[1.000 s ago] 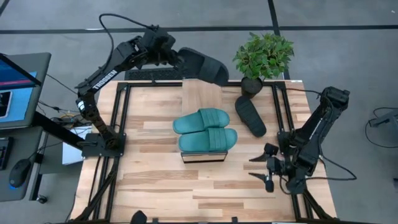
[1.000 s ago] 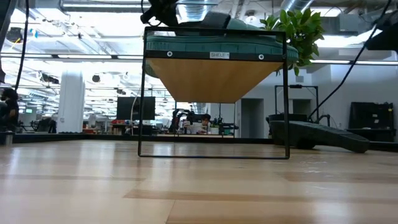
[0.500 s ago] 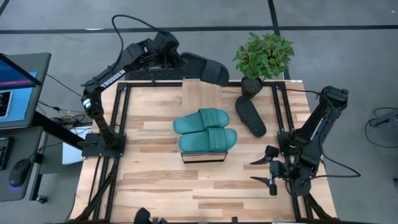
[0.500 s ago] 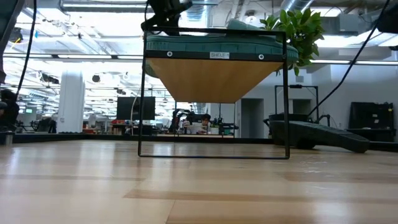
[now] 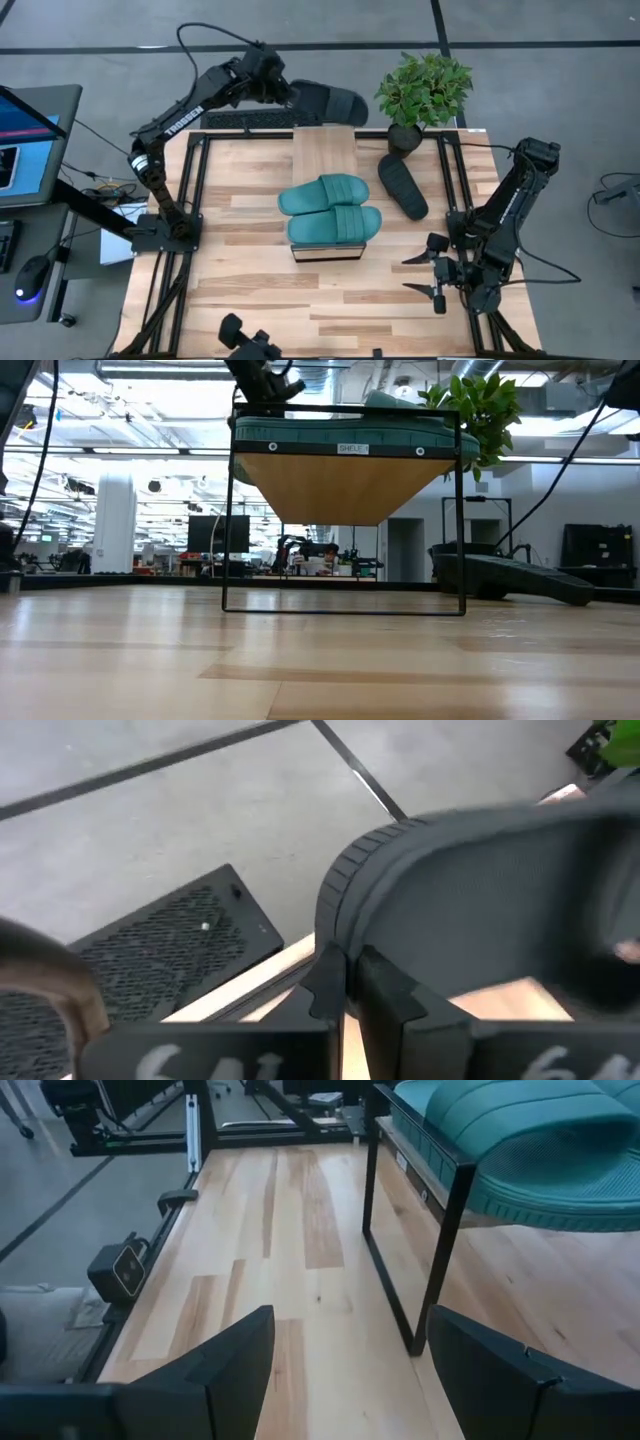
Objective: Pick and place slides into the shelf
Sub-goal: Put the left black slipper on the shelf
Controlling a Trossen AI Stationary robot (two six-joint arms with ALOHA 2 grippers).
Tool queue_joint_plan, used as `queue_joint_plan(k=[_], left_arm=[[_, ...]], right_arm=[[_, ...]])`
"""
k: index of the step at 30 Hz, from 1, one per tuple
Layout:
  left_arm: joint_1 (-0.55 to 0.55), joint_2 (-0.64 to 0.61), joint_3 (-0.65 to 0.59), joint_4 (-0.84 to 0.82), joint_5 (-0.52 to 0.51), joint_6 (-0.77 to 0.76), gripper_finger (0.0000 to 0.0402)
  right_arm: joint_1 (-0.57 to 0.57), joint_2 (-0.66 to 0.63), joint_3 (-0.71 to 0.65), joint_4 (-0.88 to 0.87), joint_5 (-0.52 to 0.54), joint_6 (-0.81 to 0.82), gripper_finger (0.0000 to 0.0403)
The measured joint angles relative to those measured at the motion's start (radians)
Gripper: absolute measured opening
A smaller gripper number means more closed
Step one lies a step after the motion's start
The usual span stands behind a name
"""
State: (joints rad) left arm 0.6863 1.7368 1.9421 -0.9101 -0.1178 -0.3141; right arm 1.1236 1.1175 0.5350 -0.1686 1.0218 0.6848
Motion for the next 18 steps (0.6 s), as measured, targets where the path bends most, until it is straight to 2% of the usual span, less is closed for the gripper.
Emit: queue_joint_plan(k=[7, 18], left_arm=[[0.001, 0.001, -0.164, 0.153, 0.06, -0.035, 0.0], [-0.03, -0.001, -0.271, 0.167, 0.034, -0.073, 0.0]], right_arm=[[0.0, 0.0, 0.0, 0.002, 0.0, -0.002, 0.0255], [0.0, 0.0, 0.0, 0.014, -0.003, -0.004, 0.0255]])
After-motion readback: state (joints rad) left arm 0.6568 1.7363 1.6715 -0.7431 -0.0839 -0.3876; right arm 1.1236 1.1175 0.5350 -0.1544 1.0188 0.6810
